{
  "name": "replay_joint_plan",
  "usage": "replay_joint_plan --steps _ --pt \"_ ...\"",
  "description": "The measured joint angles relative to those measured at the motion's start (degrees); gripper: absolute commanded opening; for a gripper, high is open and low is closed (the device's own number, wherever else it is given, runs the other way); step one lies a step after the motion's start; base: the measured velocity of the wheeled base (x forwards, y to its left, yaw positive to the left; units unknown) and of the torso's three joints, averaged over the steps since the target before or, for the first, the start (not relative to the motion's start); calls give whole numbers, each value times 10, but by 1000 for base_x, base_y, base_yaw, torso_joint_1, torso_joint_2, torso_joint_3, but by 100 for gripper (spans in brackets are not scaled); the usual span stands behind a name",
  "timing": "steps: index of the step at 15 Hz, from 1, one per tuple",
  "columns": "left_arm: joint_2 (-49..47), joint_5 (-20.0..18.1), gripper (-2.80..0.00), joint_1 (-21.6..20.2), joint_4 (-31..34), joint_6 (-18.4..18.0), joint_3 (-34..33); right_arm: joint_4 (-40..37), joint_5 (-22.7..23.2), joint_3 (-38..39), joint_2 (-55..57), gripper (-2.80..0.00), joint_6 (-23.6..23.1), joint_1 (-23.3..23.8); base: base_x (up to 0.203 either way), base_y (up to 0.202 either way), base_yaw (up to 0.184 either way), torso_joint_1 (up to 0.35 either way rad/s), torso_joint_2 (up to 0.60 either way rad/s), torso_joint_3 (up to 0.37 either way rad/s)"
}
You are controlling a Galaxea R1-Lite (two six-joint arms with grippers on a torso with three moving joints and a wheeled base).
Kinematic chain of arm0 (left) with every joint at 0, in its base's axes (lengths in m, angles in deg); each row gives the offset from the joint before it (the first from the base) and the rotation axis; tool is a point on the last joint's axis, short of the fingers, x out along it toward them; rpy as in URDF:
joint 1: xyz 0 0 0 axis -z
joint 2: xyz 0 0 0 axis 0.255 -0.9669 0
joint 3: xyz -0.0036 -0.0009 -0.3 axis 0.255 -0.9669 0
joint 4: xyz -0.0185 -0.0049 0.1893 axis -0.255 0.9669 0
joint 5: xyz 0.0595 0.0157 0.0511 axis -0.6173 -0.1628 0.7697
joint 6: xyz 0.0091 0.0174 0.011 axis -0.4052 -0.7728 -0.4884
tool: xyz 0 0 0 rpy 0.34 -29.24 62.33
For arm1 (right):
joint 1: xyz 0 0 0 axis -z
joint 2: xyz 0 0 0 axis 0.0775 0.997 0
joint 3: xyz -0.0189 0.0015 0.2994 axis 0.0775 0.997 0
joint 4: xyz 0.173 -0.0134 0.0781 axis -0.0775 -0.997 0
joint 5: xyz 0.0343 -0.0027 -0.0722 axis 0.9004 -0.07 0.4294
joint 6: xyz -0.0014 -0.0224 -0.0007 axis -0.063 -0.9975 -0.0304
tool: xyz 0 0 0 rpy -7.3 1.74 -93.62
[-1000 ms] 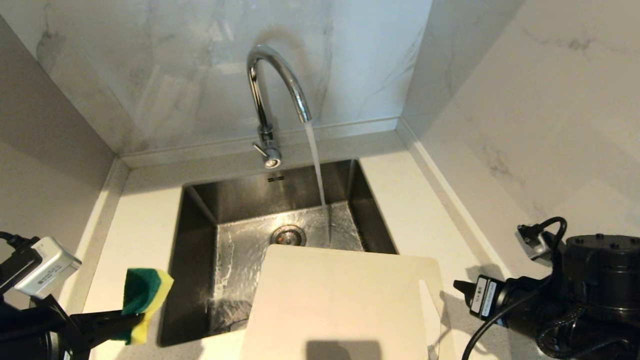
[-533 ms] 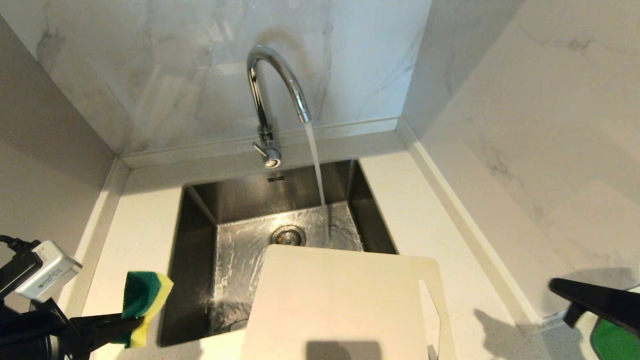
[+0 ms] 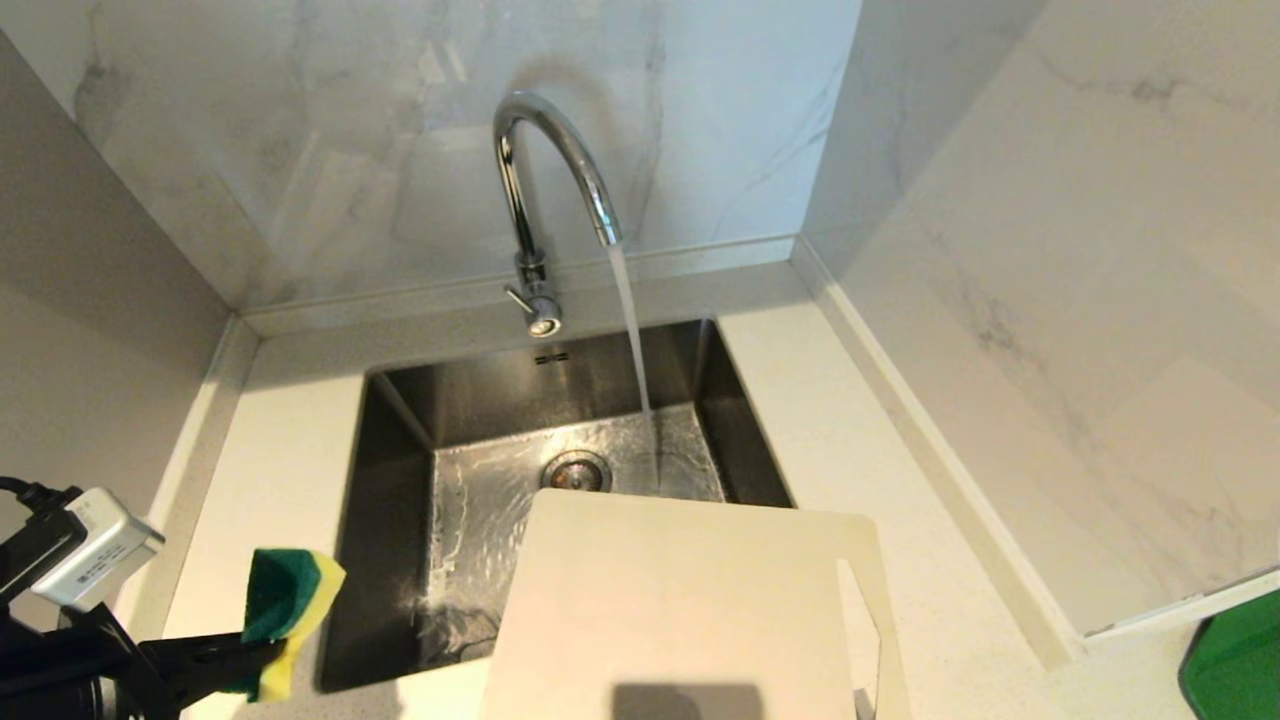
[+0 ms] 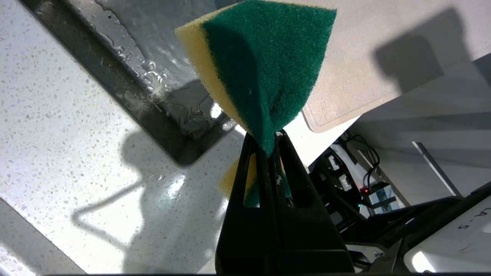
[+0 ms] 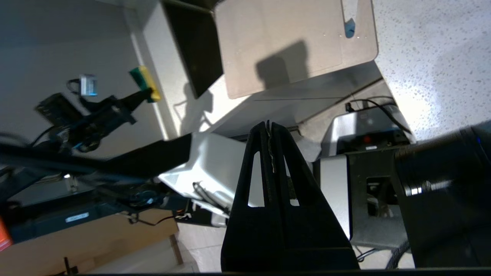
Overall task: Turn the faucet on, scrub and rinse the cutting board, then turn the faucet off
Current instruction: Put down the cleaning cloth
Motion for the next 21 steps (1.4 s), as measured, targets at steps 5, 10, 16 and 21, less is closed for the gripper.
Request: replay_joint_plan --steps 5,10,16,21 --pt "2 -1 -280 0 0 0 -5 -38 -4 -84 -14 -280 10 77 0 0 0 0 0 0" --pt "14 0 -280 0 0 1 -7 -82 6 -59 -58 -280 51 143 0 0 0 0 0 0" --pt "21 -1 -280 0 0 1 -3 -10 -149 115 -117 -280 5 139 0 0 0 0 0 0" --pt "23 -1 -280 0 0 1 -13 109 -192 301 -172 -280 -73 136 0 0 0 0 0 0"
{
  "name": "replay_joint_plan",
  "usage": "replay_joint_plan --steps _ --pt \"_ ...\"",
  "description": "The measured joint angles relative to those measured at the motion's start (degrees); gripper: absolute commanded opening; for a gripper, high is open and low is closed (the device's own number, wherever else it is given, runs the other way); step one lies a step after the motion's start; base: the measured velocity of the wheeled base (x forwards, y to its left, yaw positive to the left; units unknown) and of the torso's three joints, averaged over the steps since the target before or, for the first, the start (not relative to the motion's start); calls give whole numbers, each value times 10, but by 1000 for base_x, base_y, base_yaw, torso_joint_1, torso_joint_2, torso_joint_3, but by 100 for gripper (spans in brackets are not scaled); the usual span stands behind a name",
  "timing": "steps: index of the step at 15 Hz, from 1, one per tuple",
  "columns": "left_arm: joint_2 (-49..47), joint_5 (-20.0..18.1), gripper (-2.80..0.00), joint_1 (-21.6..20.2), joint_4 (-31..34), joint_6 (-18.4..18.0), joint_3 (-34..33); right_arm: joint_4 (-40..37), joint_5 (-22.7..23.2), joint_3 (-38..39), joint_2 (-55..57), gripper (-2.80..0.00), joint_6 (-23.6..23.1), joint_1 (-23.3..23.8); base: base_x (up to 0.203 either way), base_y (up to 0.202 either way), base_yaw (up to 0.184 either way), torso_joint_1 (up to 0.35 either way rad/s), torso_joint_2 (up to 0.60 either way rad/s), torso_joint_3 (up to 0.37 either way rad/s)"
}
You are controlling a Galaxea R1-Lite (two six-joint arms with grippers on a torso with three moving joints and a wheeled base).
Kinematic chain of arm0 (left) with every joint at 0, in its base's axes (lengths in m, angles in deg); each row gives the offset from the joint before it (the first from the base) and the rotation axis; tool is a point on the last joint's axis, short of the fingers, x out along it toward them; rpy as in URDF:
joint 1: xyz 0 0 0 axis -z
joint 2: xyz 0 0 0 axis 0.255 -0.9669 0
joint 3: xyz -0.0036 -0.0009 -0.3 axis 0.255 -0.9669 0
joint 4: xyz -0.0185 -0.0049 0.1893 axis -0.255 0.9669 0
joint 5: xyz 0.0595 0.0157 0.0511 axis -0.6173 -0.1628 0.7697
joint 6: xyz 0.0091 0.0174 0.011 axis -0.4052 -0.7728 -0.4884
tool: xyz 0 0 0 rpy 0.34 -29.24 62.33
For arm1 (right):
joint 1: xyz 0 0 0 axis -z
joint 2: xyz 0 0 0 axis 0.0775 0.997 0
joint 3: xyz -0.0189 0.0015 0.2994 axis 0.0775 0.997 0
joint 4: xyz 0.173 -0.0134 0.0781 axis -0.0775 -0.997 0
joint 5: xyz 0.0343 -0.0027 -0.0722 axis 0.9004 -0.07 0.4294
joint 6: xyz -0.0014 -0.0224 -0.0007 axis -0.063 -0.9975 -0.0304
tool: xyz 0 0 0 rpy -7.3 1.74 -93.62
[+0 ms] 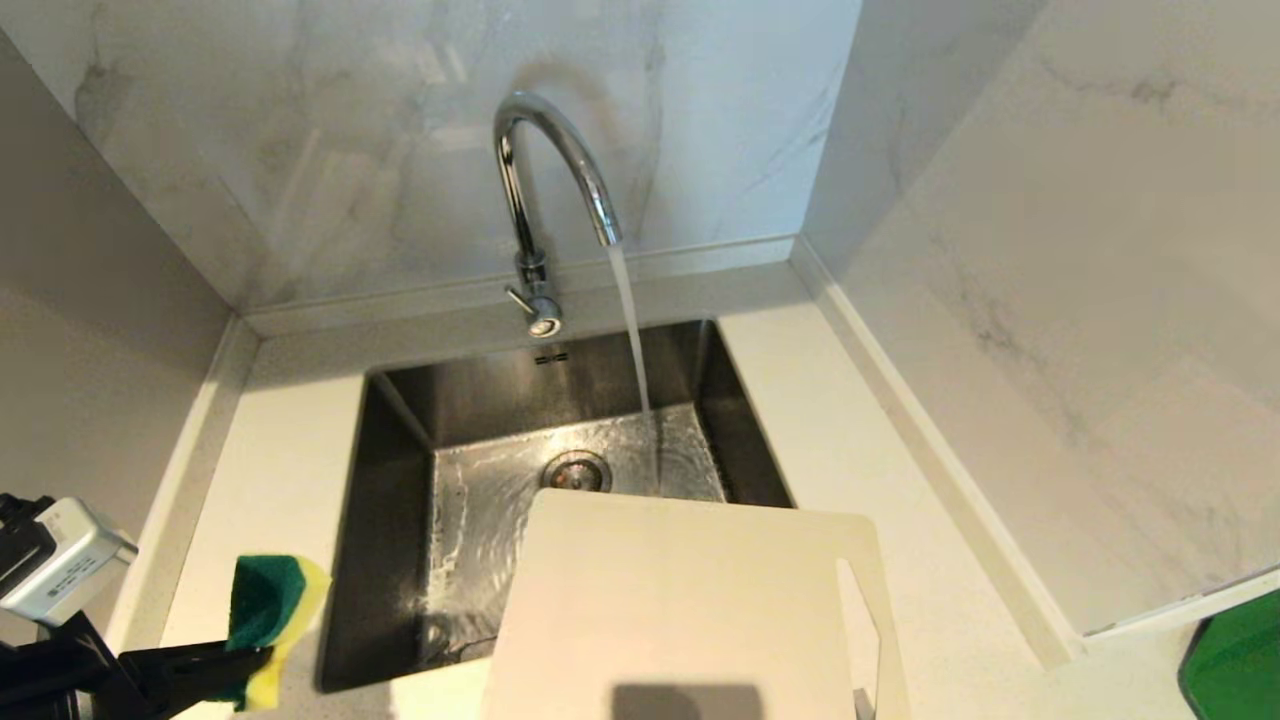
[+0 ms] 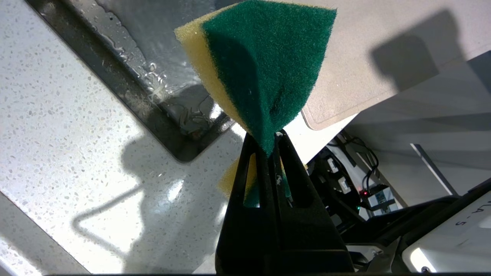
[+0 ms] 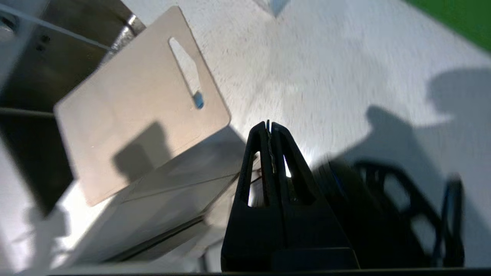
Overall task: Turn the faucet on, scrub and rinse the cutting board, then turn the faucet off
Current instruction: Put down the cleaning cloth
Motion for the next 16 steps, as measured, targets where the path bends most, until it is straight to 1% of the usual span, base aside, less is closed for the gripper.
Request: replay_joint_plan --steps 3,4,5,7,8,9,10,11,12,14,15,16 --pt "0 0 -280 0 0 -1 3 211 2 185 3 -280 -96 -1 0 0 0 0 0 0" --pt "0 0 -280 0 0 -1 3 296 16 243 3 -280 -124 -1 0 0 0 0 0 0" --pt "-1 0 -280 0 1 -1 3 363 43 282 -1 -280 -147 -1 0 0 0 0 0 0" --pt "-2 0 -280 0 1 -1 3 446 90 317 -8 -280 -164 -4 0 0 0 0 0 0" --pt "-3 0 -280 0 0 -1 2 462 103 323 -10 -280 -173 -4 0 0 0 0 0 0" --pt "-3 0 -280 0 1 -1 1 469 108 326 -11 -280 -192 -4 0 0 0 0 0 0" --pt "-3 0 -280 0 1 -1 0 473 111 328 -11 -280 -228 -5 0 0 0 0 0 0" --pt "-2 0 -280 0 1 -1 -2 475 108 329 -12 -280 -281 -5 0 0 0 0 0 0" --pt "-1 1 -280 0 0 -1 -3 474 98 329 -12 -280 -333 -5 0 0 0 0 0 0" --pt "1 1 -280 0 1 -1 -3 472 75 338 -13 -280 -408 -5 0 0 0 0 0 0" --pt "2 1 -280 0 1 -2 -3 472 73 340 -13 -280 -421 -5 0 0 0 0 0 0" --pt "3 1 -280 0 1 -2 -3 471 72 341 -13 -280 -418 -5 0 0 0 0 0 0"
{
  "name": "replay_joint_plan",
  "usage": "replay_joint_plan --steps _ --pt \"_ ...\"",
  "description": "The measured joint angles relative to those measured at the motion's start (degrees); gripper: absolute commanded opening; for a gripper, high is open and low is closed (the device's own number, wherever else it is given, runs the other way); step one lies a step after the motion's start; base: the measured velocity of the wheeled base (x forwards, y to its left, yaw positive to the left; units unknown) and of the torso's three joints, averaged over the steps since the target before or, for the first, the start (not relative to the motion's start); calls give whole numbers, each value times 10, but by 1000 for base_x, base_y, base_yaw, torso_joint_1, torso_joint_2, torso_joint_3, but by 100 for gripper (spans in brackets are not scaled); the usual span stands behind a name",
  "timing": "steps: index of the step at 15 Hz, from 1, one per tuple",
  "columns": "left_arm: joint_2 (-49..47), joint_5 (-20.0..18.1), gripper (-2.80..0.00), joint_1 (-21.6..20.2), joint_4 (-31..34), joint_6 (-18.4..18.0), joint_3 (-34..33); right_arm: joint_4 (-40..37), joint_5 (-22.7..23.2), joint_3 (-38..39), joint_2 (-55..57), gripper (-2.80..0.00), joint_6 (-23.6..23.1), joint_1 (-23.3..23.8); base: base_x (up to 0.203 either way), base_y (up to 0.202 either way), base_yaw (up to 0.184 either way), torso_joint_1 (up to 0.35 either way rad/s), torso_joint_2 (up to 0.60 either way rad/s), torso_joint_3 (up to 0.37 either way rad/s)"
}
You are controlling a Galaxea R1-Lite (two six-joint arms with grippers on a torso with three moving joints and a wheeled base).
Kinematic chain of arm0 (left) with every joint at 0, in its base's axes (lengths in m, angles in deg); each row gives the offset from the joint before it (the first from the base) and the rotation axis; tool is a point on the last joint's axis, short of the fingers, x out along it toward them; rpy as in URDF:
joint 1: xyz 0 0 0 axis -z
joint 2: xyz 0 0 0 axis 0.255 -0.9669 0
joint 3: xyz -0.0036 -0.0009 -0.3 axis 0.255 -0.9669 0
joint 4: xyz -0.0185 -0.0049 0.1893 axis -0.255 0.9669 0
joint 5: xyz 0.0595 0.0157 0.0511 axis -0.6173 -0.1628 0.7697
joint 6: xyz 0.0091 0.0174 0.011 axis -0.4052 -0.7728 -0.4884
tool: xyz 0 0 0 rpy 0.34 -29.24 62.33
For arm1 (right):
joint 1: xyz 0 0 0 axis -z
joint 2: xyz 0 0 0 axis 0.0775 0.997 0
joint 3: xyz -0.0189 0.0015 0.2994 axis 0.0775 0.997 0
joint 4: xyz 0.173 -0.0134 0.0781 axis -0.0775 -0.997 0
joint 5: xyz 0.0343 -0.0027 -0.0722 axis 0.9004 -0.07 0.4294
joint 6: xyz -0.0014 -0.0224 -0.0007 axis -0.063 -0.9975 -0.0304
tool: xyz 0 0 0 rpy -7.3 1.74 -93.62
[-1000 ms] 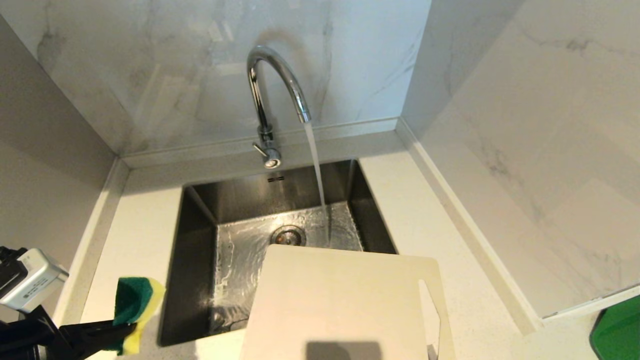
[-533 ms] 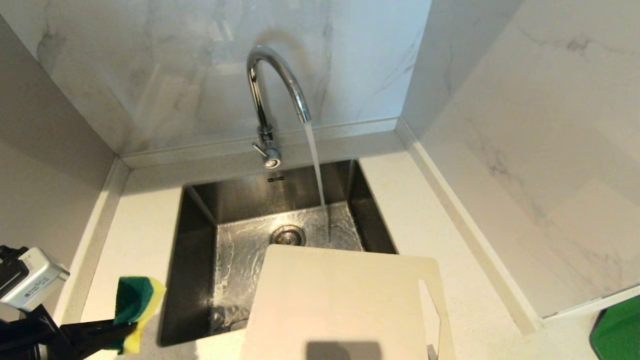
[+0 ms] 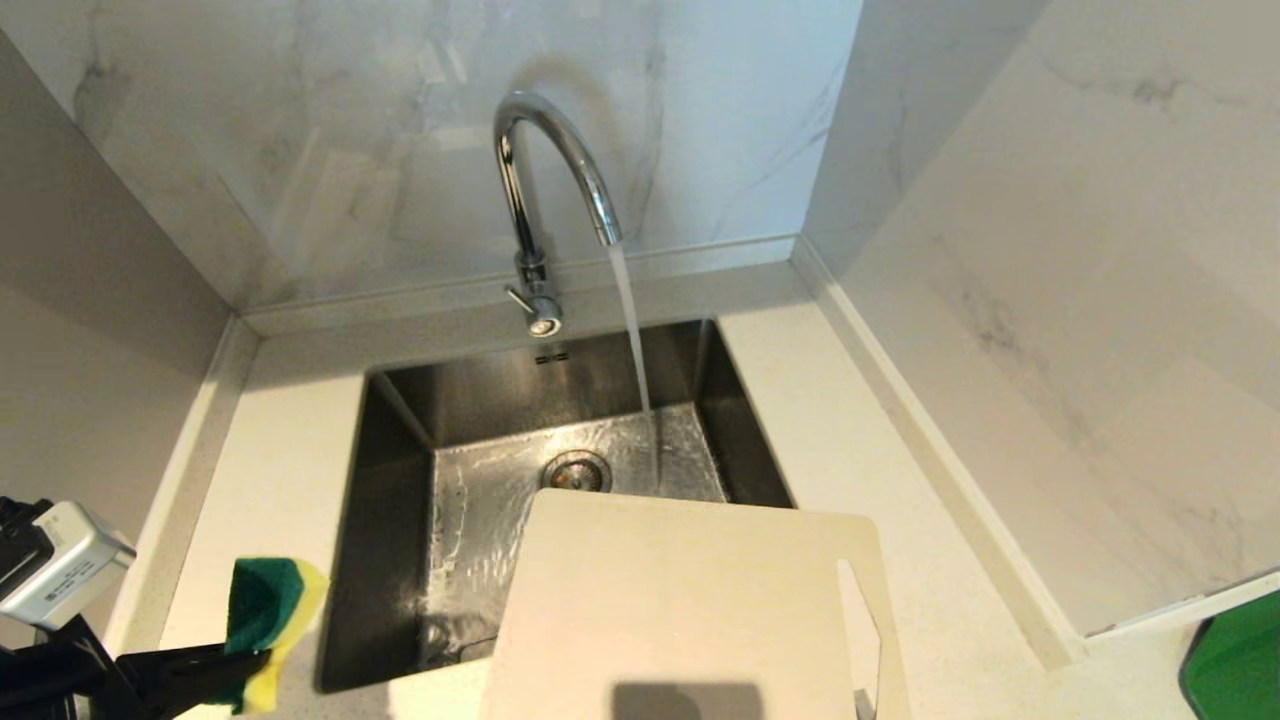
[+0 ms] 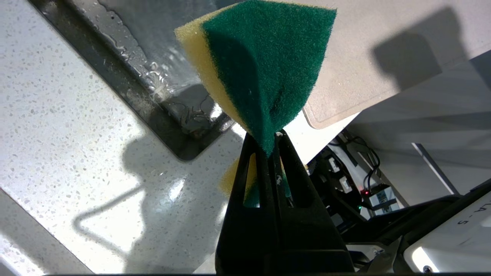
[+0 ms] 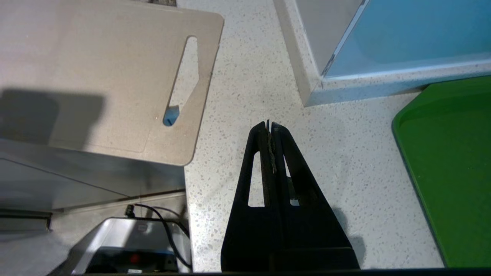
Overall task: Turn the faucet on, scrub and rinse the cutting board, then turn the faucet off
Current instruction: Put down the cleaning cloth
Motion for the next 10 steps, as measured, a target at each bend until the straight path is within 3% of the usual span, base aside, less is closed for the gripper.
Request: replay_joint_plan --steps 3,10 --pt "0 0 -280 0 0 -1 3 3 -14 2 0 -280 47 0 0 0 0 0 0 0" --pt "-5 -1 -280 1 1 -7 8 4 -16 3 0 -280 51 0 0 0 0 0 0 0"
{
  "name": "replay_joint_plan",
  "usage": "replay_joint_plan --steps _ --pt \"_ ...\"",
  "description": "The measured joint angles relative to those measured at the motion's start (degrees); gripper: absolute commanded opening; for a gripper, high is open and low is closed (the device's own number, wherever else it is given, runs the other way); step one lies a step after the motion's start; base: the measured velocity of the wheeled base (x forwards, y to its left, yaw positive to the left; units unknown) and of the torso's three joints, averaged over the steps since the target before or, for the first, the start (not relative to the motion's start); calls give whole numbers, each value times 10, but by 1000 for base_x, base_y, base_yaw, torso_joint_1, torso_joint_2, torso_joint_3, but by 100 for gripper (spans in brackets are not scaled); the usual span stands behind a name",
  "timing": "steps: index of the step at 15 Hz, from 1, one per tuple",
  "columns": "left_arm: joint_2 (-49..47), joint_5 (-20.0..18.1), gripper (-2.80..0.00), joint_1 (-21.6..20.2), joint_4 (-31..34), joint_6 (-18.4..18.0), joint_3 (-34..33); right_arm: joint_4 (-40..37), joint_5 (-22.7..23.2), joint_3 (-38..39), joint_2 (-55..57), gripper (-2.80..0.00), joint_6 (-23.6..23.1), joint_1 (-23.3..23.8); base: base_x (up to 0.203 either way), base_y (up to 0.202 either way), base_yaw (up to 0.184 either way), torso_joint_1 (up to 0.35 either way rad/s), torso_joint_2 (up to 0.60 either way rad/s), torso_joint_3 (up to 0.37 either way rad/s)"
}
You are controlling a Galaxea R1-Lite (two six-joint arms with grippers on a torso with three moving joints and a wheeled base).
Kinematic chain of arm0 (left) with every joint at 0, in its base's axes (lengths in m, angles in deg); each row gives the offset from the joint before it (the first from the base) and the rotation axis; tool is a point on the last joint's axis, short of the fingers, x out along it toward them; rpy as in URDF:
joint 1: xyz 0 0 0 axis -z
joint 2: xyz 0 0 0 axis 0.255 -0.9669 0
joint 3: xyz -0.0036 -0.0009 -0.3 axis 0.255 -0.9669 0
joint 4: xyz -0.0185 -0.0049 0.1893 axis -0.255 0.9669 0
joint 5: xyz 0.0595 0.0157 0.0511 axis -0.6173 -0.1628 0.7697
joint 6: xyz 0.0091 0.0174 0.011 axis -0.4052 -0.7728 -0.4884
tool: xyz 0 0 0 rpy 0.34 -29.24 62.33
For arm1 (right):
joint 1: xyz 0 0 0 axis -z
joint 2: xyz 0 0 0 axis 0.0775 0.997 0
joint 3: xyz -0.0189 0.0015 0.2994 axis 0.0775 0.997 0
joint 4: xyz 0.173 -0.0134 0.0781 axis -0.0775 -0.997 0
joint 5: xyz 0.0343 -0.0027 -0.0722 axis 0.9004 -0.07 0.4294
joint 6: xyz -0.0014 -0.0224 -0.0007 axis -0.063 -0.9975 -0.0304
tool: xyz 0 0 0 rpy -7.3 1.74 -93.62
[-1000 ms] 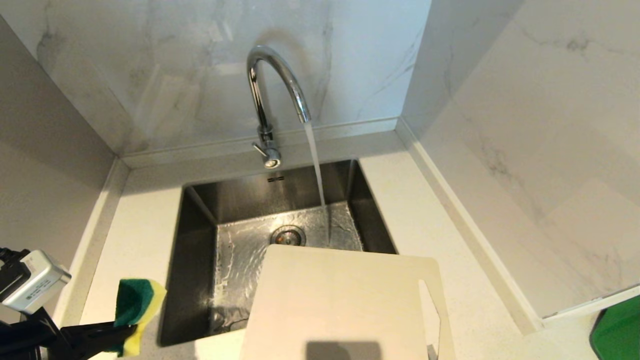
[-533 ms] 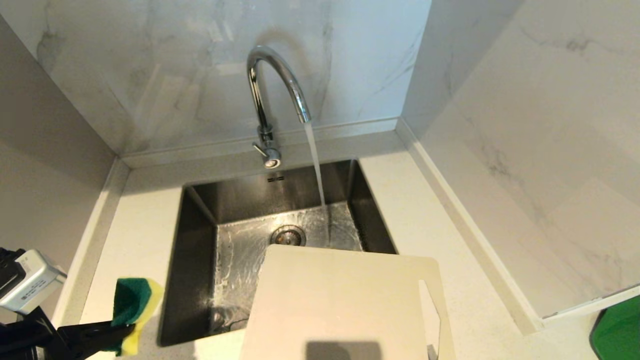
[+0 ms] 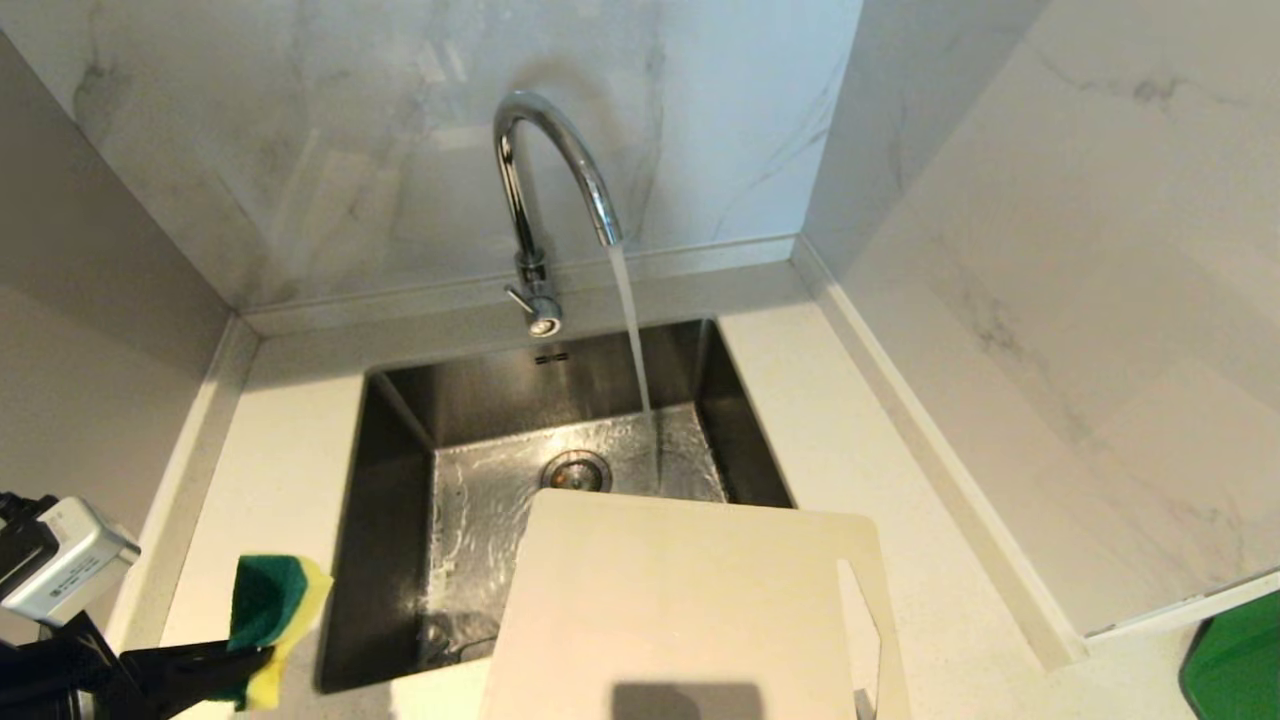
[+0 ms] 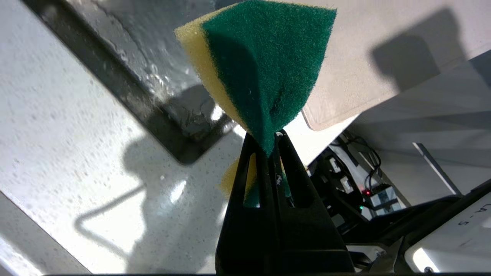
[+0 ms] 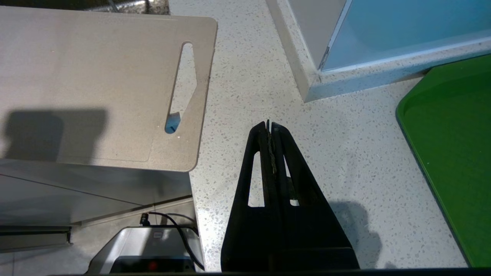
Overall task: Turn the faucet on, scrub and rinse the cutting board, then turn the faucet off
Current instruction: Put down the cleaning cloth
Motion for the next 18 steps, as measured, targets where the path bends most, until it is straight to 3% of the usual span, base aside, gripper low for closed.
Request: replay_joint_plan --steps 4,8,10,13,16,18 --pt "-4 5 -280 10 11 -17 27 0 0 0 0 -280 0 0 0 0 0 0 0 0" --pt "-9 15 -280 34 70 -17 72 0 0 0 0 -280 0 0 0 0 0 0 0 0" --pt "-13 37 -280 59 107 -17 107 0 0 0 0 -280 0 0 0 0 0 0 0 0" --pt "-30 108 -280 98 132 -17 155 0 0 0 0 -280 0 0 0 0 0 0 0 0" --pt "-44 110 -280 105 133 -10 171 0 0 0 0 -280 0 0 0 0 0 0 0 0" --pt "-59 110 -280 106 132 17 164 0 0 0 0 -280 0 0 0 0 0 0 0 0"
